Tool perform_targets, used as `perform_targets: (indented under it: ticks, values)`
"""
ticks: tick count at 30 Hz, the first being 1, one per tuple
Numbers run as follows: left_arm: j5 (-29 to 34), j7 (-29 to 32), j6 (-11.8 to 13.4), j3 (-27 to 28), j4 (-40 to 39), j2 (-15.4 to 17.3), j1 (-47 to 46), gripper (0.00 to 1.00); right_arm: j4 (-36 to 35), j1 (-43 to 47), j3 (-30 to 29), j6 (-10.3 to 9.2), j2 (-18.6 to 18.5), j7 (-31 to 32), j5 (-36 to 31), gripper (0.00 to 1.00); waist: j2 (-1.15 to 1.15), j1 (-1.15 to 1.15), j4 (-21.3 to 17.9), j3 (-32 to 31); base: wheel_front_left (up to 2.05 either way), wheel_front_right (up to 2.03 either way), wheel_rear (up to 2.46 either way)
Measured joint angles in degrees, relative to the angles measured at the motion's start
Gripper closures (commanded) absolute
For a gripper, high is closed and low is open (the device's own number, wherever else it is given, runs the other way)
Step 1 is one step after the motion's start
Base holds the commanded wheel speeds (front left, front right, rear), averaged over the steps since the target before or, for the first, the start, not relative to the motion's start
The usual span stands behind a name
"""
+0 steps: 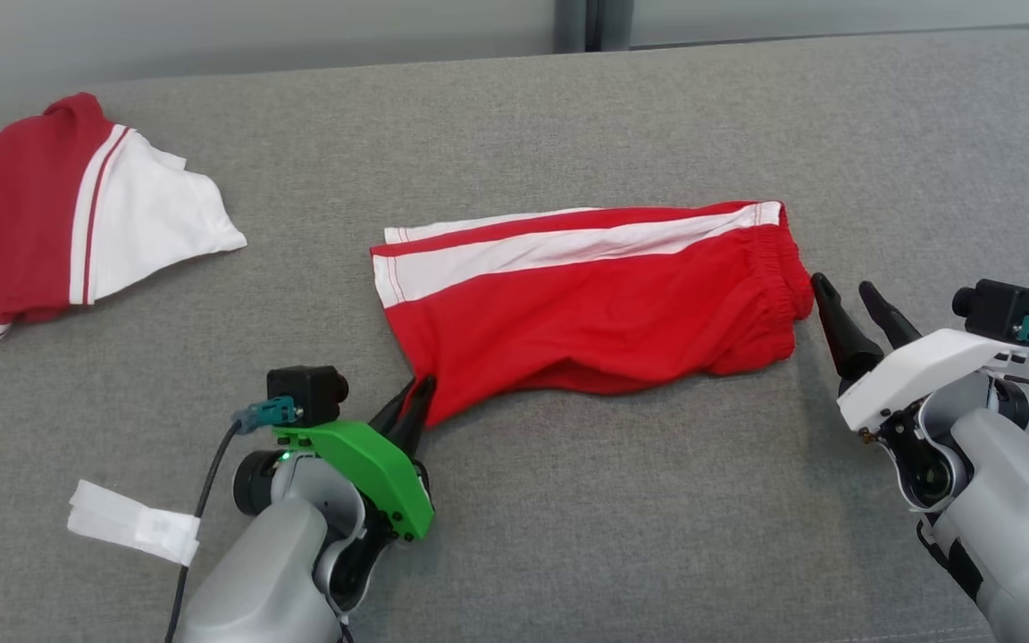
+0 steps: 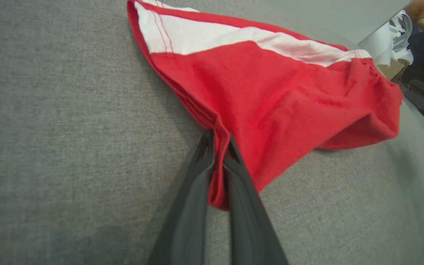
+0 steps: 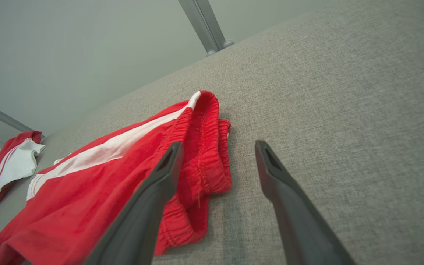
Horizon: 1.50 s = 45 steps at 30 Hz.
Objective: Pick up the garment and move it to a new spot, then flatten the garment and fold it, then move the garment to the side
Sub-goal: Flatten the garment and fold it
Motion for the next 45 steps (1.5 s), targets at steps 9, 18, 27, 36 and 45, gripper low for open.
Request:
perform_targets:
  ticks: [9,18,27,36,45]
  values:
    - [0.5,-3.0,0.0,-1.3,-3.8,0.1,2.0,1.00,1.9,0.1,-0.1,-0.13,0.9,2.9,1.6,0.00,0.00,0.00,4.2,-2.6,0.00,0.00,0.00]
    - [0.6,-3.9,2.5,-0.5,-4.2,0.2,4.2,0.00,4.2,0.0,1.0,-2.79,1.5,5.2,1.1,0.00,0.00,0.00,6.2,-4.0,0.00,0.00,0.00]
    - [2.3,-6.5,5.1,1.3,-7.0,0.9,4.5,0.00,5.5,0.0,1.1,-3.76,1.8,5.9,0.9,0.00,0.00,0.00,6.9,-3.6,0.00,0.00,0.00]
    - [3.0,-7.5,6.1,2.9,-9.7,1.3,6.6,0.00,7.9,1.5,-0.8,-4.78,2.2,6.1,3.3,0.00,0.00,0.00,8.9,-3.7,0.00,0.00,0.00]
    - [3.0,-7.6,7.7,4.8,-11.9,2.6,9.1,0.00,8.2,2.4,-2.7,-3.61,4.9,5.5,6.5,0.57,0.00,0.00,10.4,-3.7,0.00,0.00,0.00]
